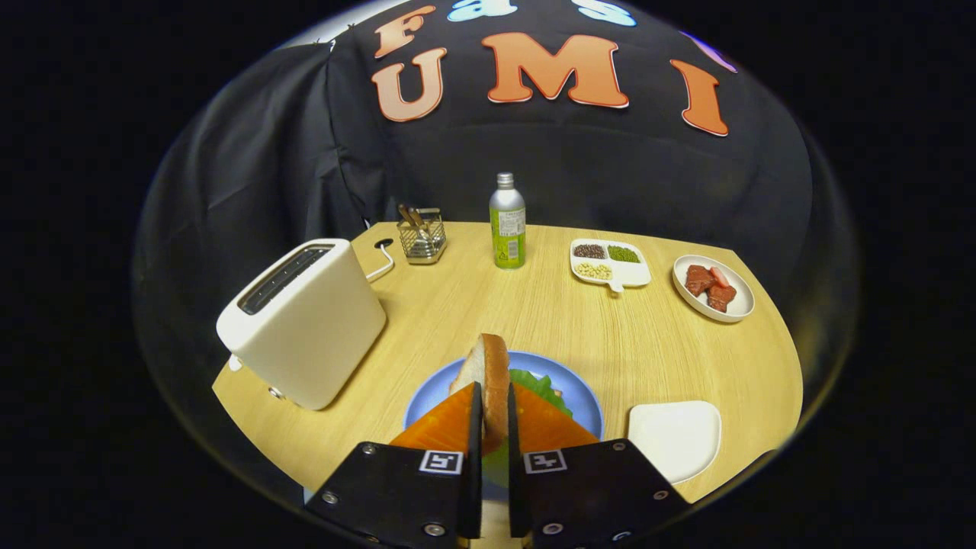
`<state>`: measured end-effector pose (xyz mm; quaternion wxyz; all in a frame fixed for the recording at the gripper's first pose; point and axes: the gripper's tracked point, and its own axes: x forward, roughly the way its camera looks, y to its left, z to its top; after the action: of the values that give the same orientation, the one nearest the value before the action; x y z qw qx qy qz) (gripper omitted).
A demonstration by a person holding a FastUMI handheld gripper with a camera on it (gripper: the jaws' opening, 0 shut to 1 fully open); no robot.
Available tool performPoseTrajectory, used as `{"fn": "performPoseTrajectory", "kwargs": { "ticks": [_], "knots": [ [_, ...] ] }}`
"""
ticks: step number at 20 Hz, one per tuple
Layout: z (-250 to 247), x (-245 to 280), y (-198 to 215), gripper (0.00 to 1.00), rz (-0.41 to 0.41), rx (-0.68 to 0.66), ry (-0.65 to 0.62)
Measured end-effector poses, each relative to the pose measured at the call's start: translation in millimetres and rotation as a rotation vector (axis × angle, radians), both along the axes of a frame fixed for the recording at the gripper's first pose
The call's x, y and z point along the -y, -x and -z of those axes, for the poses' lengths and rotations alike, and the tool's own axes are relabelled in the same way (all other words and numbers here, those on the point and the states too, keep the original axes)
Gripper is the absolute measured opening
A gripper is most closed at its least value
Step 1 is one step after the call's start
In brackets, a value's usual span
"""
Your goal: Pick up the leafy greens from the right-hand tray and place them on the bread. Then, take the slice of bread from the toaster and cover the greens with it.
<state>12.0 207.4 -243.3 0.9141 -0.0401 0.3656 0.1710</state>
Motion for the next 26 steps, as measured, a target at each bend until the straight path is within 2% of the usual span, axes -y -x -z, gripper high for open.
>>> {"fn": "performPoseTrajectory", "kwargs": {
  "ticks": [3,12,14,17,18,19,20,21,26],
  "knots": [
    [9,18,-3,0.24,0.009,-0.011,0.021],
    [23,63,-18,0.39,0.039,-0.016,0.035],
    [19,75,-21,0.51,0.048,-0.012,0.022],
    [12,101,-24,0.78,0.073,0.000,0.017],
    [8,111,-26,0.83,0.083,0.007,0.016],
    [3,120,-27,0.92,0.092,0.015,0.015],
    [-3,130,-29,0.95,0.102,0.027,0.018],
    [-9,142,-31,0.98,0.113,0.041,0.022],
    [-54,191,-36,0.98,0.170,0.118,0.021]
  ]
}}
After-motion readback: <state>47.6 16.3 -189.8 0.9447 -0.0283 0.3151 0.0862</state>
